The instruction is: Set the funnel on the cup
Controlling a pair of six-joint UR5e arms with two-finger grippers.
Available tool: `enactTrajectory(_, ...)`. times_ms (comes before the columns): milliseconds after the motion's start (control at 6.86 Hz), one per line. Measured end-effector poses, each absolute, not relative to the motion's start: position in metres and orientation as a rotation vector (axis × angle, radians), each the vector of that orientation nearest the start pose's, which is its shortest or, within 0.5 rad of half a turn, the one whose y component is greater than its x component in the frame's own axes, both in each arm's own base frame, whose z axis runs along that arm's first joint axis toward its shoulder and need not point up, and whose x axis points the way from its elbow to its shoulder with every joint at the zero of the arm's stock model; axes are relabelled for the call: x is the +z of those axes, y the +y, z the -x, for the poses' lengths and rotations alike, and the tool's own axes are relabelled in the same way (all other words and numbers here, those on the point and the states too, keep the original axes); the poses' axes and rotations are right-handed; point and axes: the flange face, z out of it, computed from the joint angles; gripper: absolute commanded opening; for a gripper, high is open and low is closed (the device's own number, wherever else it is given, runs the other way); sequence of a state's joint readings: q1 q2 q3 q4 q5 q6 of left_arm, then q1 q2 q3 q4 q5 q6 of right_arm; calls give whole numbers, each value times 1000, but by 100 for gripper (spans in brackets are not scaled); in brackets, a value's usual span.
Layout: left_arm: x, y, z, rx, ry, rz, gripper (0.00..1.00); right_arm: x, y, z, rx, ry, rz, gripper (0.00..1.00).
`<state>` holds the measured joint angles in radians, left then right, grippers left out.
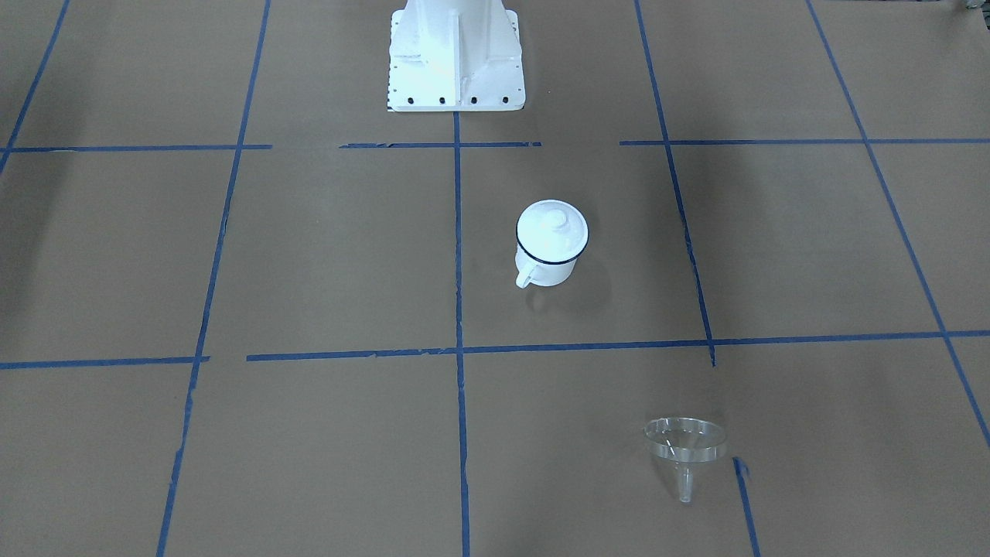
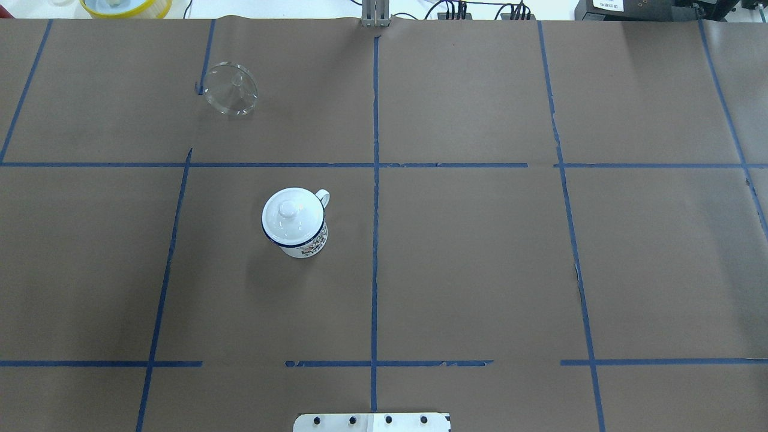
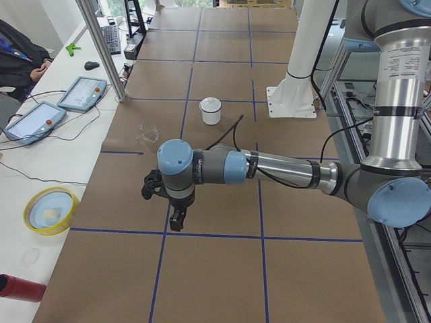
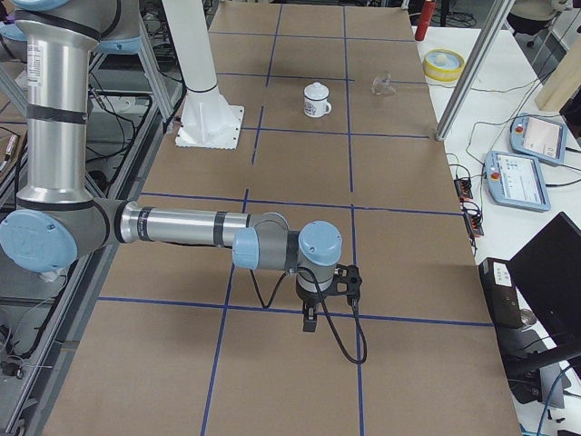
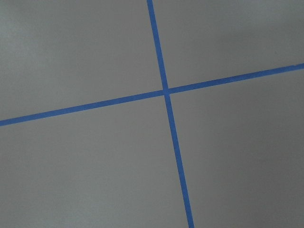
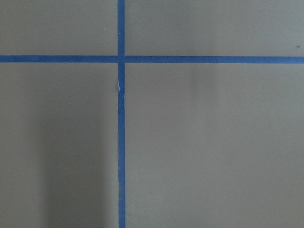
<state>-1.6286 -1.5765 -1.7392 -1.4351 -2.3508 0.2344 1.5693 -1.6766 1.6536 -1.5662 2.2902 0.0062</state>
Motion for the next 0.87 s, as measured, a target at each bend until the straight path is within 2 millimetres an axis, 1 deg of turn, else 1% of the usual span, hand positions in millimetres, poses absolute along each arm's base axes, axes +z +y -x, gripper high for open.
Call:
enactTrajectory(146, 575, -494, 92, 193, 761, -175, 100, 671, -446, -67, 11, -719, 20, 100)
enactTrajectory(291, 559, -508, 93, 212, 752, -222, 100, 671, -446, -67, 11, -719, 20, 100)
enactTrajectory(583, 515, -540, 95, 276, 720, -415, 100, 671, -446, -67, 11, -719, 20, 100)
enactTrajectory(728, 496, -547, 95, 227, 733, -476, 100, 671, -446, -67, 11, -719, 20, 100)
enactTrajectory(874, 473, -552, 91, 76, 788, -502, 100, 671, -446, -67, 11, -719, 20, 100)
